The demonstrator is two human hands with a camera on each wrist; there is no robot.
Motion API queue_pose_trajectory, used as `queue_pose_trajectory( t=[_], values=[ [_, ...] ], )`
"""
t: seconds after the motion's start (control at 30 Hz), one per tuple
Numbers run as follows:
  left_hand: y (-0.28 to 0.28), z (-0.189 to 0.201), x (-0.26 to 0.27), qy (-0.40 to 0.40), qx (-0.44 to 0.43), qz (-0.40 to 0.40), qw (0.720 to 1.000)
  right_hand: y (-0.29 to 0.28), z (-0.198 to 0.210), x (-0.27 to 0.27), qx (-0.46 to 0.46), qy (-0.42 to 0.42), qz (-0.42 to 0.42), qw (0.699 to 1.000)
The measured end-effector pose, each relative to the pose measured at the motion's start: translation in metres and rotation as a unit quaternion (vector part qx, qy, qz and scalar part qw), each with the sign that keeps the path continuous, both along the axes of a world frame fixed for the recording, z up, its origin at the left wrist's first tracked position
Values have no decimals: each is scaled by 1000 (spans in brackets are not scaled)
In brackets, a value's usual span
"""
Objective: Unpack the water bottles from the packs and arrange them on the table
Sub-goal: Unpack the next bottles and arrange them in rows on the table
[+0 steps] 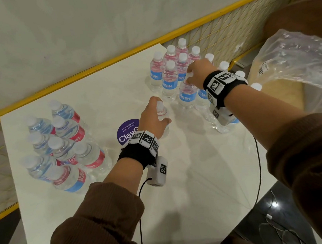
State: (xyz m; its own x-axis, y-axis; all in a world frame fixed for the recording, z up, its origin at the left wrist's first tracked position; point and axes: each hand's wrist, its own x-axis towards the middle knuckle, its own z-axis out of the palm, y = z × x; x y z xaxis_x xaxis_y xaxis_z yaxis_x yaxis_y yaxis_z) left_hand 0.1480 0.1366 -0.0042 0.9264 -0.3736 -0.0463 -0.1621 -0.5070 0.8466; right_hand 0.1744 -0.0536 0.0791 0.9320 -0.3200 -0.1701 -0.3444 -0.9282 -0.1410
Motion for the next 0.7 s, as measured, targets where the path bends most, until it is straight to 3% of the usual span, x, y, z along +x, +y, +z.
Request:
queue_pose_trajectory(
  t=[0.23,0.7],
  values=[
    [0,2,-1,-9,3,-1,1000,1,0,10,-4,26,38,999],
    [1,1,0,-6,5,-3,1000,6,-13,27,8,-19,-19,1000]
  ],
)
